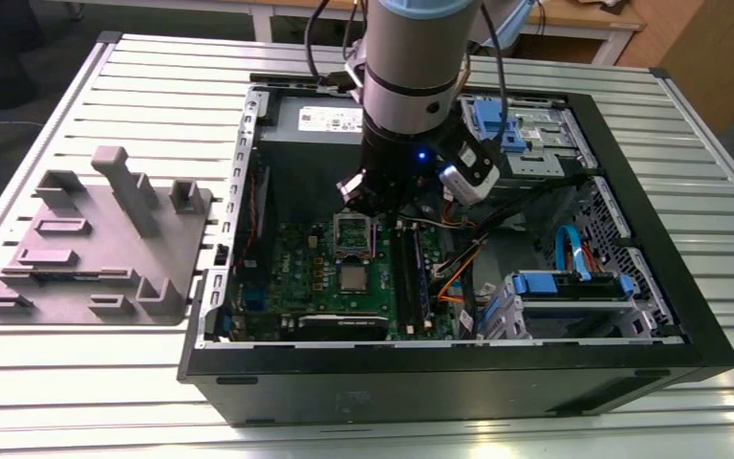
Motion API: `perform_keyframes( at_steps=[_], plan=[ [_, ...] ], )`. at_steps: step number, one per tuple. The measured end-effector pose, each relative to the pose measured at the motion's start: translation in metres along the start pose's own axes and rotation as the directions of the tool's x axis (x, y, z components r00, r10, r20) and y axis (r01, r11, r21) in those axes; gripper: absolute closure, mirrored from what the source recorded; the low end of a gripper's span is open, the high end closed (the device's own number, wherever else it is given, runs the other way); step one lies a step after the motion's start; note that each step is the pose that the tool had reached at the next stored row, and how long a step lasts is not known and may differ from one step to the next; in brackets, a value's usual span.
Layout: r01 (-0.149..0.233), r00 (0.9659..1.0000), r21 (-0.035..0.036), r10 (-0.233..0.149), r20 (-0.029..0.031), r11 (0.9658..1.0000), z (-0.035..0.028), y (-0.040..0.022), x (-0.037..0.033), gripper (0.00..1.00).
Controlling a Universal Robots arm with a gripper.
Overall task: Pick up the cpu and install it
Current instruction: 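Close the cpu cover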
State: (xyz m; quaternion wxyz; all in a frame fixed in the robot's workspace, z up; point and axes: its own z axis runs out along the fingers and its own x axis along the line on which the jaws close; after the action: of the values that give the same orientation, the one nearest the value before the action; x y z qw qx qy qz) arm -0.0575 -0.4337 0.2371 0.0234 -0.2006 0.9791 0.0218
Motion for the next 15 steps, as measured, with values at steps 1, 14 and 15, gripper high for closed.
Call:
perform_keyframes(
  at_steps=[1,14,15],
  plan=[
    [0.000,1.0000,0.0000,0.000,-0.0001,1.0000,0.0005,0.0010,-0.0004,0.89],
    [0.000,1.0000,-0.0001,0.000,0.0000,1.0000,0.0146,0.0114,-0.0085,0.89],
    [0.001,1.0000,-0.0002,-0.001,0.0001,1.0000,0.0153,0.0115,-0.0092,0.89]
  ],
)
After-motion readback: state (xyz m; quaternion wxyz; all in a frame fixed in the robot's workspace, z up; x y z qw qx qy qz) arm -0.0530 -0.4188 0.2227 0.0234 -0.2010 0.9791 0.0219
